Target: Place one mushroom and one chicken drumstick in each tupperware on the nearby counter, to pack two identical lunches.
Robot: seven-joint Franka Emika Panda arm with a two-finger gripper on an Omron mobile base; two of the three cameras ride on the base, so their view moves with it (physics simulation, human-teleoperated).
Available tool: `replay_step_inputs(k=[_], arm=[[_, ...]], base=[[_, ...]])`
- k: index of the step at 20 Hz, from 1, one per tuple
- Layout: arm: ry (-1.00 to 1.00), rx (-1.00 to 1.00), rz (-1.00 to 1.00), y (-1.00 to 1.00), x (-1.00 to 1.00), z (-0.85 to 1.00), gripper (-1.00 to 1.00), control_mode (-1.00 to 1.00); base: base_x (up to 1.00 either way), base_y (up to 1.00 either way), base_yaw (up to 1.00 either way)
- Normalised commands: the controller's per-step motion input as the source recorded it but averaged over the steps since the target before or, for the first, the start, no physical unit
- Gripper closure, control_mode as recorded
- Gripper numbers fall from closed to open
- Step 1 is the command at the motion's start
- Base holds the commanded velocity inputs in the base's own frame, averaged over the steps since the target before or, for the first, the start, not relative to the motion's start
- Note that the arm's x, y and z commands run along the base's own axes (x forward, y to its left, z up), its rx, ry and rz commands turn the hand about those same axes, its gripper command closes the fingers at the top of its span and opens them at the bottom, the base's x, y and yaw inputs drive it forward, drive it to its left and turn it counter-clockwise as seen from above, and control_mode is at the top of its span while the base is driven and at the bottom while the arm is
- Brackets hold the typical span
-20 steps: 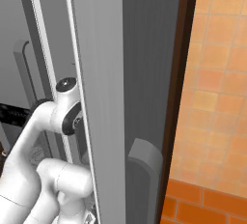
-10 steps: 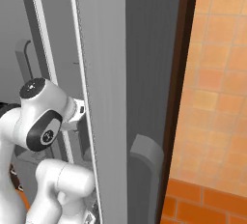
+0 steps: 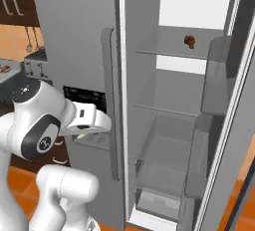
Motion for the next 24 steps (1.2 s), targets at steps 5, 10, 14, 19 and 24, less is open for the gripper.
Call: replay_step_inputs(k=[5,10,14,19,24], arm=[[0.0,0.0,0.0,0.0,0.0,0.0,1.0,1.0],[0.0,0.0,0.0,0.0,0.0,0.0,1.0,1.0],[0.0,0.0,0.0,0.0,0.0,0.0,1.0,1.0],[0.0,0.0,0.0,0.0,0.0,0.0,1.0,1.0],[0.0,0.0,0.0,0.0,0.0,0.0,1.0,1.0]], base=[[0.37,1.0,0.06],[0.3,1.0,0.02],[0.03,1.0,-0.04],[0.26,1.0,-0.02],[0.78,1.0,0.0]])
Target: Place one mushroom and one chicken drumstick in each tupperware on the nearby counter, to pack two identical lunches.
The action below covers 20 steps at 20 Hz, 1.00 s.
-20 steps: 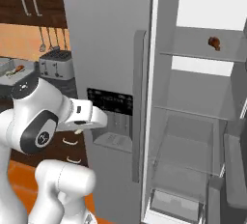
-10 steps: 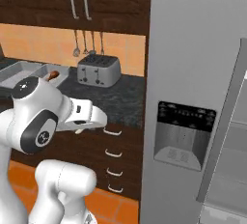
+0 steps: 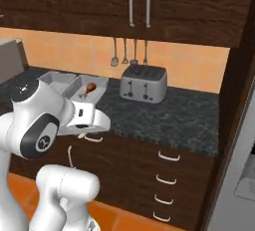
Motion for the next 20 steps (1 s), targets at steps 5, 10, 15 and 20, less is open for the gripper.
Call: replay_step_inputs(k=[5,10,15,20], arm=[[0.0,0.0,0.0,0.0,0.0,0.0,1.0,1.0],[0.0,0.0,0.0,0.0,0.0,0.0,1.0,1.0],[0.0,0.0,0.0,0.0,0.0,0.0,1.0,1.0],[-0.02,-0.02,-0.04,0.13,0.35,-0.3,1.0,-1.0]], base=[[1.0,1.0,-0.02],[0.78,1.0,-0.11],[0.73,0.99,-0.14],[0.32,0.3,-0.06]])
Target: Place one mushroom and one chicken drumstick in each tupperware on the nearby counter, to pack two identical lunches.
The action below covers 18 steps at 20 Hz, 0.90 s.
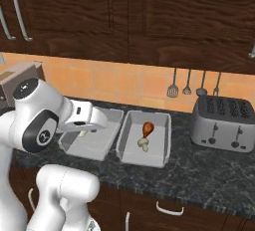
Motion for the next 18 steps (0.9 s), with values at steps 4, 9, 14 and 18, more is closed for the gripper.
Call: replay_step_inputs(k=[4,9,14,18], arm=[[0.0,0.0,0.0,-0.01,0.42,-0.61,1.0,-1.0],[-0.02,0.19,0.0,0.29,0.6,-0.51,1.0,-1.0],[-0.02,0.24,0.0,0.69,0.69,-0.46,1.0,-1.0],[0.0,0.08,0.01,0.47,0.69,-0.54,1.0,-1.0]], base=[[0.0,0.0,0.0],[0.0,0.0,0.0],[0.0,0.0,0.0],[0.0,0.0,0.0]])
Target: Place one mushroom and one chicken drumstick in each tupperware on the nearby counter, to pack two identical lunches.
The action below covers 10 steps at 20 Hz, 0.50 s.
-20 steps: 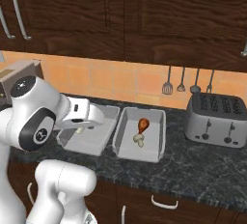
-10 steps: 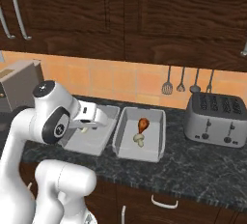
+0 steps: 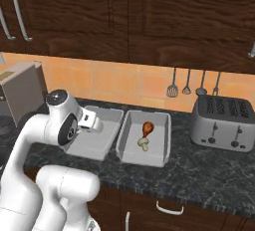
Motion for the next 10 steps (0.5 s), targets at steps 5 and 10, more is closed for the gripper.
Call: replay_step_inputs(k=[5,10], arm=[[0.0,0.01,0.0,0.22,0.73,-0.47,1.0,-1.0],[0.01,0.03,0.0,0.0,0.86,-0.46,1.0,-1.0]], base=[[0.0,0.0,0.0],[0.0,0.0,0.0]])
